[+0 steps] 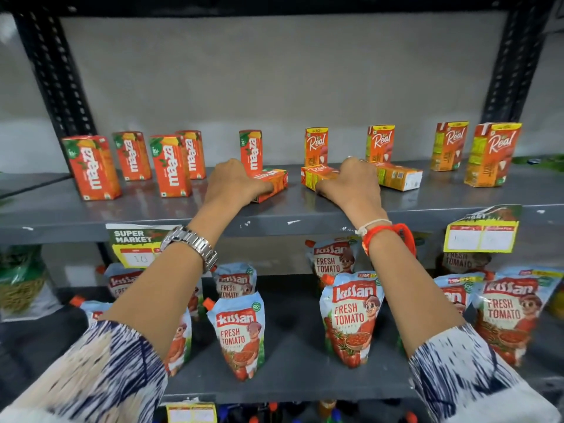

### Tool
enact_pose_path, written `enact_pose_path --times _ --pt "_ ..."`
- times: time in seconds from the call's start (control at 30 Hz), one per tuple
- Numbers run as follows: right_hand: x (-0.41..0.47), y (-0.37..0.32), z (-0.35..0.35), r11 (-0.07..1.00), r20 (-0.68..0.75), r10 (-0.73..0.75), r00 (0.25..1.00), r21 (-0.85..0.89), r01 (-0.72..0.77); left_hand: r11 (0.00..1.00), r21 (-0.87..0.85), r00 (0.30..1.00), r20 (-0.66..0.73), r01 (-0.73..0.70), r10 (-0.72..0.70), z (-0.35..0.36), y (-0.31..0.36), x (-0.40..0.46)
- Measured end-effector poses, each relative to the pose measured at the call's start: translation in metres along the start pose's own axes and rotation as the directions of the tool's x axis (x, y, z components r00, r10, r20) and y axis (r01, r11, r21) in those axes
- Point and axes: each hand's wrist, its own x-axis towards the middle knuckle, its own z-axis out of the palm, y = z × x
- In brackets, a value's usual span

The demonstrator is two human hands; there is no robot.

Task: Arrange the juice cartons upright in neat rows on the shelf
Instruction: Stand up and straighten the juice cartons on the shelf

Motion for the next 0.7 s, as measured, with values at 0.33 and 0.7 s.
enact_pose_path --times 0.33,0.7 --pt "-0.0016 0.0045 0.0073 0.996 -0.244 0.012 0.970 0.086 0.009 0.995 0.050 0.981 -0.171 -0.083 0.090 0.0089 -0.0052 -0.0016" --pt "-0.0008 0.0032 0.0058 0.999 -0.207 -0.011 0.978 0.029 0.017 0.996 0.074 0.982 -0.177 -0.057 0.070 0.0096 -0.0036 -0.0021"
